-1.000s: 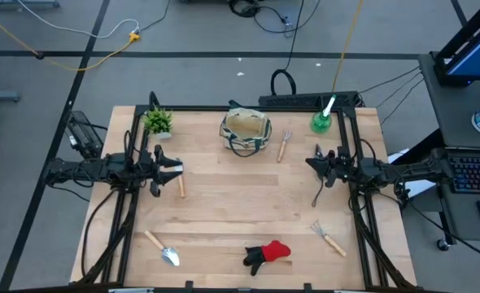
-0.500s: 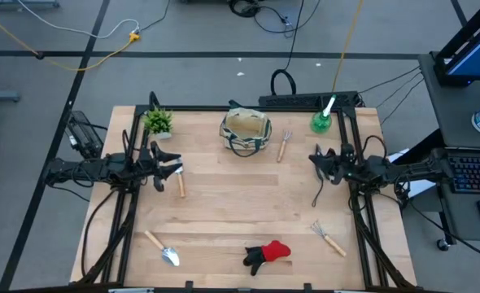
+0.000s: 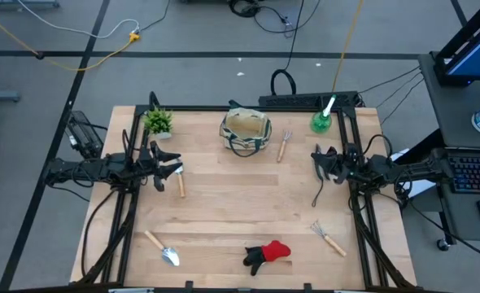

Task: Pick & Place Garden tools in Gardening bag
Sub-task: Put the red gloves into the gardening bag

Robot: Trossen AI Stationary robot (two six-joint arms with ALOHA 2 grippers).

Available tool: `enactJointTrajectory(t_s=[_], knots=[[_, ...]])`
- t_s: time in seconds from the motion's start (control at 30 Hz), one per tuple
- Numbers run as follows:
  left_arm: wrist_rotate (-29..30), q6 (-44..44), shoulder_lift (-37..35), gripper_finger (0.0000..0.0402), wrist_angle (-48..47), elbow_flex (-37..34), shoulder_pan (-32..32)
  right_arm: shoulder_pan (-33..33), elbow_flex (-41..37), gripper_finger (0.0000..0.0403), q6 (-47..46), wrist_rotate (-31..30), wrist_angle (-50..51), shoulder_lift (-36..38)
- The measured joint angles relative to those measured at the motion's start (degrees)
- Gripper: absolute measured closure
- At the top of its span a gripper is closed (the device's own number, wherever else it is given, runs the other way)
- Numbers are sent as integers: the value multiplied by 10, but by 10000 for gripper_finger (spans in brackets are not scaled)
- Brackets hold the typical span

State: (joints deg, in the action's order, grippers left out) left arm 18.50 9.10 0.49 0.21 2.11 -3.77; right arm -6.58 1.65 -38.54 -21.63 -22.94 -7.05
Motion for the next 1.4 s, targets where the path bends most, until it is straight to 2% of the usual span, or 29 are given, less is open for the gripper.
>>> enactJointTrajectory(t_s=[0.13, 0.33, 0.57, 0.63, 0.9, 1.13, 1.4], knots=[[0, 0, 0, 231, 0, 0, 0, 0, 0, 403, 22, 38, 0, -2], [0, 0, 0, 231, 0, 0, 0, 0, 0, 403, -5, 42, 1, -28], [-4, 2, 0, 231, 0, 0, 0, 0, 0, 403, 7, 85, 0, -63], [-4, 1, 0, 231, 0, 0, 0, 0, 0, 403, 26, 88, 0, -72], [-4, 1, 0, 231, -2, 0, 0, -2, 17, 390, 139, 170, -40, -117], [-4, 0, 0, 231, -5, 0, 0, -38, 99, 381, 240, 168, -31, -221], [-4, 0, 0, 231, -7, 0, 0, -93, 214, 380, 276, 154, -1, -395]])
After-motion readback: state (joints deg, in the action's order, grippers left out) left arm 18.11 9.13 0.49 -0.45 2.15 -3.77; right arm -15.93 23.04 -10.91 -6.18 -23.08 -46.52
